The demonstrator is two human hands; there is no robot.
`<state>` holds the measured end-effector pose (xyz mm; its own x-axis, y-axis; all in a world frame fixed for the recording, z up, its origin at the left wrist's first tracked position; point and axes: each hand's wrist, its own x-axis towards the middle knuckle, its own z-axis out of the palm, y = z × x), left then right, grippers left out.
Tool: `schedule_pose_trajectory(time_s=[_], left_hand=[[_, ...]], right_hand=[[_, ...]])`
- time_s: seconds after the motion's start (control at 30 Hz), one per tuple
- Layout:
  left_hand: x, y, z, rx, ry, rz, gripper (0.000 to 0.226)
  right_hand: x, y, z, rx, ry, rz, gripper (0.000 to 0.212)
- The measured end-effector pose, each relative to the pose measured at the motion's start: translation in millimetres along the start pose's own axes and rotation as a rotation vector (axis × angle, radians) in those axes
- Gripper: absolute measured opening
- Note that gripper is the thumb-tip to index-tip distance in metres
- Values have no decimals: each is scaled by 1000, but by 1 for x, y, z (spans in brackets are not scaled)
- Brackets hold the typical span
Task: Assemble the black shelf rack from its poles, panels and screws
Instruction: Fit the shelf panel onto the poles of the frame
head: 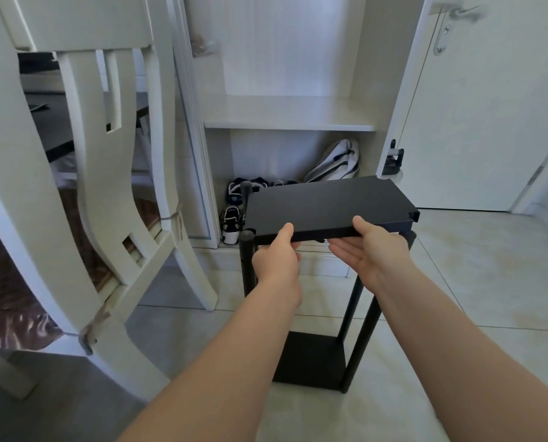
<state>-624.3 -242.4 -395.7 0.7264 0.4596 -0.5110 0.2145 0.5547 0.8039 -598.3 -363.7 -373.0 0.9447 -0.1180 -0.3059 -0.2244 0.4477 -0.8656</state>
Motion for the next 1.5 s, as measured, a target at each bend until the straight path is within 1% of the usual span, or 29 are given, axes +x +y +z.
schedule_pose_trajectory(time_s=[0.13,0.37,0.43,0.53,0.63,0.77,0.9,1.0,1.13,1.3,1.4,1.5], left_hand=[[2,2,-3,-5,7,12,25],[2,5,-5,-71,5,46,20],[1,6,-5,-96,-11,53,17],[-2,7,-5,-115,-55,59,20],[-4,8,-6,-115,-66,61,24],[-2,11,-11,-153,-72,63,24],[-2,13,-15,-193,-156,56,29],[-1,14,-16,-255,-202,25,25],[0,16,-14,-330,-233,-22,17],[0,15,-9,-364,-251,-56,12],[0,15,-8,-391,-244,-71,13],[2,15,-7,-402,-255,-75,13]], right_hand=[[0,2,4,-7,3,-5,12],[-8,4,11,-19,21,-48,11],[-9,2,14,-18,11,-74,13],[-11,2,18,-16,-17,-96,21],[-13,6,20,-6,-46,-95,21],[-13,11,22,6,-85,-67,19],[-12,15,20,22,-110,-31,18],[-11,16,18,12,-112,-27,16],[-9,14,11,-62,-133,-13,20],[-2,-3,-19,-319,-199,62,41],[5,-20,-43,-443,-113,10,42],[14,-32,-62,-506,47,-132,36]])
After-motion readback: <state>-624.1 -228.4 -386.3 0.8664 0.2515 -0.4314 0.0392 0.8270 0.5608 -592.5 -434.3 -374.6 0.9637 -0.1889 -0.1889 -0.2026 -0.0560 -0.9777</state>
